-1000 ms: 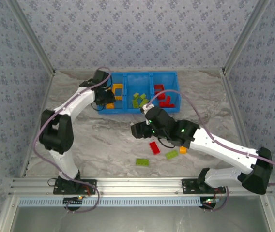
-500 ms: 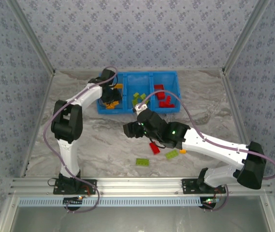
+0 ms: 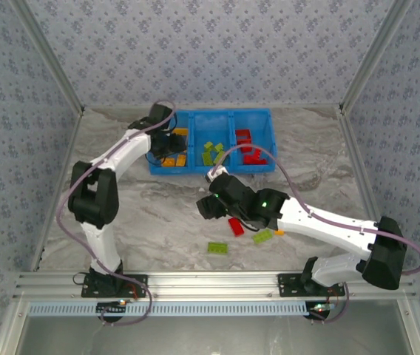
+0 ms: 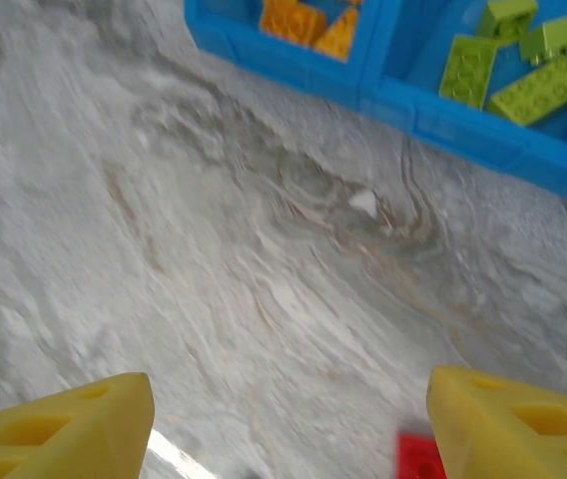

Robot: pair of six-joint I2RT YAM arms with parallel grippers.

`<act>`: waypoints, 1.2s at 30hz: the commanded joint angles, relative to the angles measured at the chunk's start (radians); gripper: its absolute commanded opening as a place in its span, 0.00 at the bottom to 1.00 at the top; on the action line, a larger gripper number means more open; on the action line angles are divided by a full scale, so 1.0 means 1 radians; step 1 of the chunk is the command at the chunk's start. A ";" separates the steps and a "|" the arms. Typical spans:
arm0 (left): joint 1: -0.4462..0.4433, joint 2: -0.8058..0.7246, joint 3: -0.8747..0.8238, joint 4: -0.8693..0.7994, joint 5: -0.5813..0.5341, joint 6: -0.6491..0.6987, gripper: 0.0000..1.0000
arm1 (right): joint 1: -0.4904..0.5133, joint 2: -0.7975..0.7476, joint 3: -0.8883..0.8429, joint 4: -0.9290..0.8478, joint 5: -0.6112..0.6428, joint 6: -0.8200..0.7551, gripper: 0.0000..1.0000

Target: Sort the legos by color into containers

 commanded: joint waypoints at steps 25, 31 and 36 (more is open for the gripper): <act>-0.398 -1.215 -0.797 0.016 0.101 -0.079 0.74 | -0.067 0.207 -0.126 -0.210 -0.067 0.221 0.76; -0.397 -1.334 -0.828 -0.032 0.105 -0.099 0.76 | -0.089 0.284 -0.138 -0.157 -0.082 0.208 0.64; -0.397 -1.320 -0.822 -0.024 0.106 -0.099 0.76 | -0.105 0.343 -0.138 -0.125 -0.076 0.208 0.50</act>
